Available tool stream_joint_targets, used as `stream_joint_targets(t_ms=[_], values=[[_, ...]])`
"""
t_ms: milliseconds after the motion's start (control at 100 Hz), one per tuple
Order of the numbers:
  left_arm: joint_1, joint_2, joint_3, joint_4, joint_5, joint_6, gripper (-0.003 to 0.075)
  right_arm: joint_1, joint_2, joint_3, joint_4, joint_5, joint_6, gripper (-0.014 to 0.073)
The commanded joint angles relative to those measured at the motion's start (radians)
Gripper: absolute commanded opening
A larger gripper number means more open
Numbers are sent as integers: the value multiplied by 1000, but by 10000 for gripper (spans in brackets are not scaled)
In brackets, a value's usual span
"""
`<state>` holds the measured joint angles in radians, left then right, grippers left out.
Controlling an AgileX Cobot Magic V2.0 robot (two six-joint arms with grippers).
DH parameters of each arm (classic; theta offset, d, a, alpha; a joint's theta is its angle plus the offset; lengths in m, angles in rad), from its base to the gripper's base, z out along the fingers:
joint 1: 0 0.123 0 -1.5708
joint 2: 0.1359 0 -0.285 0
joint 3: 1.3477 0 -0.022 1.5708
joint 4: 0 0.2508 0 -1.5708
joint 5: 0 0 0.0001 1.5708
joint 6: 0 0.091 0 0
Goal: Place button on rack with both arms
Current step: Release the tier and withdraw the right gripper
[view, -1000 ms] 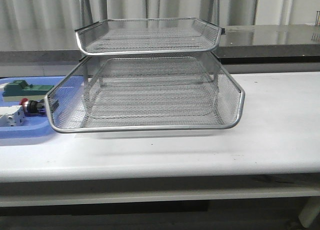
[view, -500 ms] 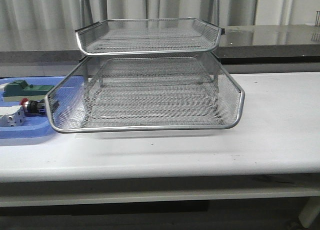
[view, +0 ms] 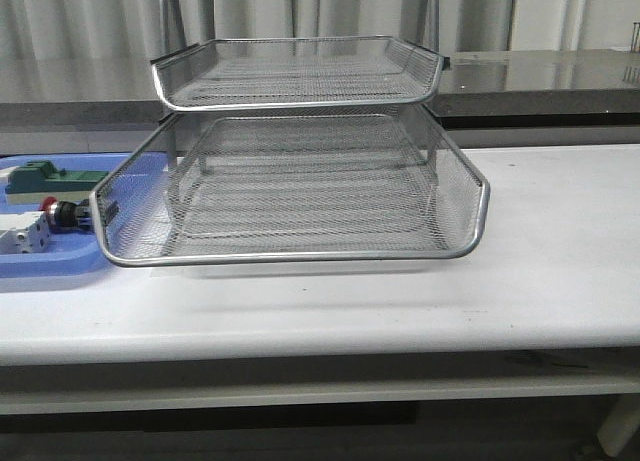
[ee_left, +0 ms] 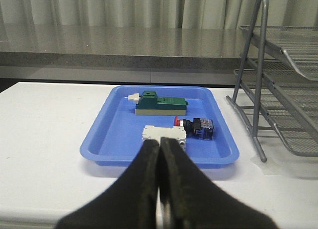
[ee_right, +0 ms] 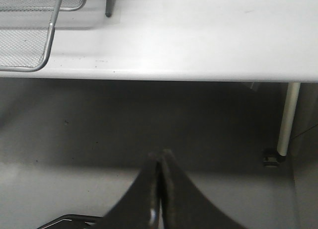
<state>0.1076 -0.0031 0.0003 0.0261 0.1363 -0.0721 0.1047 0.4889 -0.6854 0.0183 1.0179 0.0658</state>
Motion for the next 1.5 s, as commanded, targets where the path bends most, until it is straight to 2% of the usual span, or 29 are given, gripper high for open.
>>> stream_joint_targets(t_ms=[0,460,620,730,880,1120,1420,1490], values=[[2,-35,48,-7,-80,2,-20,-2,5,-33,-7,-63,-1,-67],[2,-35,26,-7,-107,2,-20,-2,5,-33,-7,-63,-1,-67],[2,-29,-49,-26,-82,2,-20,-2,5,-33,-7,-63,-1,-67],[2,12,-138,-33,-15,2,-20,-2,5,-33,-7,-63,-1,-67],[2,131,-254,-49,67,0,-20,-2,5,-33,-7,-63,-1,-67],[2,397,-495,-69,315,0,-20,-2,5,-33,-7,-63,-1,-67],[2,697,-709,-69,432,4,-20,-2,5,-33,-7,-63,-1,-67],[2,758,-745,-69,445,41,-20,-2,5,-33,-7,-63,-1,-67]])
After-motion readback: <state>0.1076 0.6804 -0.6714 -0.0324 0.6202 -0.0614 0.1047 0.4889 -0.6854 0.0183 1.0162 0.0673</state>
